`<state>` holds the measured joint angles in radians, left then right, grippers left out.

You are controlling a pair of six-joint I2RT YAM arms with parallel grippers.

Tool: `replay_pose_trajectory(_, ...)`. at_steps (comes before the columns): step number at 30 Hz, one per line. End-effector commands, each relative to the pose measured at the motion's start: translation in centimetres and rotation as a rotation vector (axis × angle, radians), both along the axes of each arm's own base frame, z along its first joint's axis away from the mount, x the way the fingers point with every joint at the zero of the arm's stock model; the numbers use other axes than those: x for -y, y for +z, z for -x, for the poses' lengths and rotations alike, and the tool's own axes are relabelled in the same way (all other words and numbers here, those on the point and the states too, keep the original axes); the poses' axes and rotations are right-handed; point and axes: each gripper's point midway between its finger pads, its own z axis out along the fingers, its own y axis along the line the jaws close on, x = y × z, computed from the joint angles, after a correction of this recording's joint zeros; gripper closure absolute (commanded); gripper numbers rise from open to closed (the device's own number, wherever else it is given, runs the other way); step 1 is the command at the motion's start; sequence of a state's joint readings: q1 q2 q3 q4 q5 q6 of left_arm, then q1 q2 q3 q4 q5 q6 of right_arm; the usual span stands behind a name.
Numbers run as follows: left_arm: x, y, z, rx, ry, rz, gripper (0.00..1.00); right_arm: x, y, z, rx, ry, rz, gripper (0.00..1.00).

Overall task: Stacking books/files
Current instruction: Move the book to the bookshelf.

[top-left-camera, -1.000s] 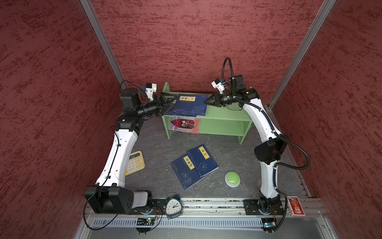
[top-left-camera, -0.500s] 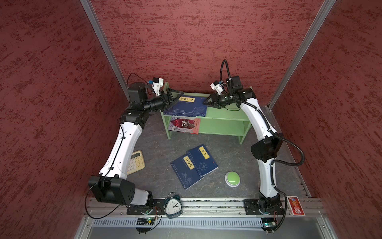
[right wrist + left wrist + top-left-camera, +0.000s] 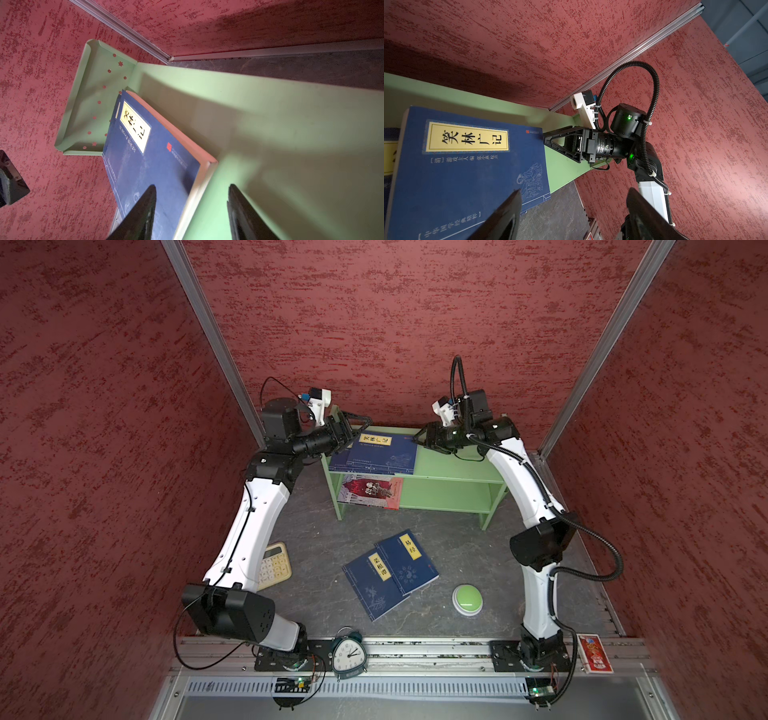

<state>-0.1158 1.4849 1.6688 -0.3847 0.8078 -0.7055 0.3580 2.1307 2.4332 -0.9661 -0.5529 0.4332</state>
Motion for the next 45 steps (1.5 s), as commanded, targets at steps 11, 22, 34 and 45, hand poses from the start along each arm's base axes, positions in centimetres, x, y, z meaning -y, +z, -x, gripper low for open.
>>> replay_pose_trajectory(11, -1.1, 1.3, 0.4, 0.003, -0.020, 0.056, 0.20, -1.8, 1.1, 0.3, 0.032, -0.011, -0.011, 0.52)
replay_pose_trajectory(22, -1.6, 0.9, 0.2, 0.005, -0.012, 0.056, 0.20, -3.3, 0.9, 0.2, 0.031, 0.015, -0.027, 0.54)
replay_pose_trajectory(34, -2.0, 1.2, 0.8, 0.020, -0.019, 0.058, 0.20, -1.4, 3.2, 1.4, 0.088, -0.101, 0.038, 0.50)
replay_pose_trajectory(45, -2.4, 1.3, 1.0, 0.010, -0.021, 0.082, 0.20, -2.6, 1.4, 3.9, 0.037, -0.057, 0.038, 0.56)
